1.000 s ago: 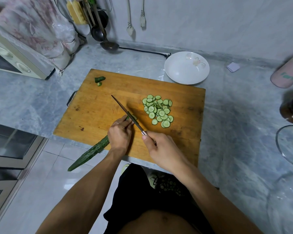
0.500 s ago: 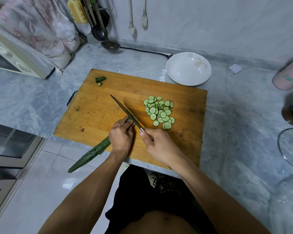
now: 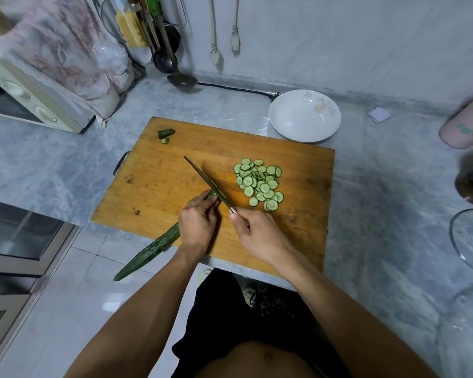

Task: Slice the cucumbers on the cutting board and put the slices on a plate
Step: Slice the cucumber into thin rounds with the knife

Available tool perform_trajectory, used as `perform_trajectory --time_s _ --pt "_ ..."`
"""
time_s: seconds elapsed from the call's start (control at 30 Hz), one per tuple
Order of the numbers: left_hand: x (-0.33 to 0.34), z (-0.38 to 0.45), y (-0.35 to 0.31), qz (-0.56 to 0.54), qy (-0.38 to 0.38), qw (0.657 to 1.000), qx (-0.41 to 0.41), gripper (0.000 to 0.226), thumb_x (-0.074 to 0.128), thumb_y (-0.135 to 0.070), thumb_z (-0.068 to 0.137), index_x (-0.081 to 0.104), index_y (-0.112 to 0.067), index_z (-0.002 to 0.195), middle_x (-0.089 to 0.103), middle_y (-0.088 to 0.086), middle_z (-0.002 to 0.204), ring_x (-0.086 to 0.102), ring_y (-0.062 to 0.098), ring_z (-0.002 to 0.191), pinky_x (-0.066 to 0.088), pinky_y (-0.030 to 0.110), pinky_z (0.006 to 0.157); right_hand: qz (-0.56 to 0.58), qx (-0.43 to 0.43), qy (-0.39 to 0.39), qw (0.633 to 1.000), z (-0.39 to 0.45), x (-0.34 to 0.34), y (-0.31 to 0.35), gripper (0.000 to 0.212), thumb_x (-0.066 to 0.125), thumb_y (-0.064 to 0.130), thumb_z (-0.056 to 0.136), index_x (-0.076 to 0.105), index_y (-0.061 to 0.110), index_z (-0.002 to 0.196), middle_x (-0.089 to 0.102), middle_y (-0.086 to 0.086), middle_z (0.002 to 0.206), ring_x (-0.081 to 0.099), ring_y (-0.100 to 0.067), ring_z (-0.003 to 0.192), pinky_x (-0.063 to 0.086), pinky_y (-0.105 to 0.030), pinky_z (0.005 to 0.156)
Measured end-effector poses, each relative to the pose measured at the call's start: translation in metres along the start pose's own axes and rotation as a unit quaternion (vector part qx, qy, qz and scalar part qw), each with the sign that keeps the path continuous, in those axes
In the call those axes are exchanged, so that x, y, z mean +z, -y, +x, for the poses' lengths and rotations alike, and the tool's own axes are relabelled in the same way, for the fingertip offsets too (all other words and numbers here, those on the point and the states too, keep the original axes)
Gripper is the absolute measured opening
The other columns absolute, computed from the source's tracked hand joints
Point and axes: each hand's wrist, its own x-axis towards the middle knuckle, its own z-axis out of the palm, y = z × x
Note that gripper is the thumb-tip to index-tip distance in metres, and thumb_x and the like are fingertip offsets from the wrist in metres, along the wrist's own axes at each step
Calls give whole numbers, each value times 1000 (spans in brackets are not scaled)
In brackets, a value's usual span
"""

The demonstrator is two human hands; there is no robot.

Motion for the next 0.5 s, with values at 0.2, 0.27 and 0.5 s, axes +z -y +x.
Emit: perform_trajectory --time_s 0.2,0.27,0.5 --pt "-1 1 -3 -13 10 1000 -23 27 65 -1 77 78 -11 99 69 8 118 69 25 97 57 34 82 -3 -16 -4 1000 -17 -6 8 27 44 39 104 52 23 83 45 4 58 43 -14 55 36 -33 53" --pt "-1 1 -1 -10 14 1000 -18 27 63 -5 78 78 -12 98 69 7 118 69 25 97 57 34 80 -1 -16 -4 1000 -20 -7 9 28 44 39 104 54 19 86 45 3 59 43 -16 56 36 -34 54" --pt "0 0 0 -14 13 999 -39 23 63 -6 80 78 -12 97 70 4 117 69 25 95 57 32 76 1 -28 -3 1000 -28 -8 10 31 43 39 104 54 18 85 43 3 58 39 -13 53 30 -32 50"
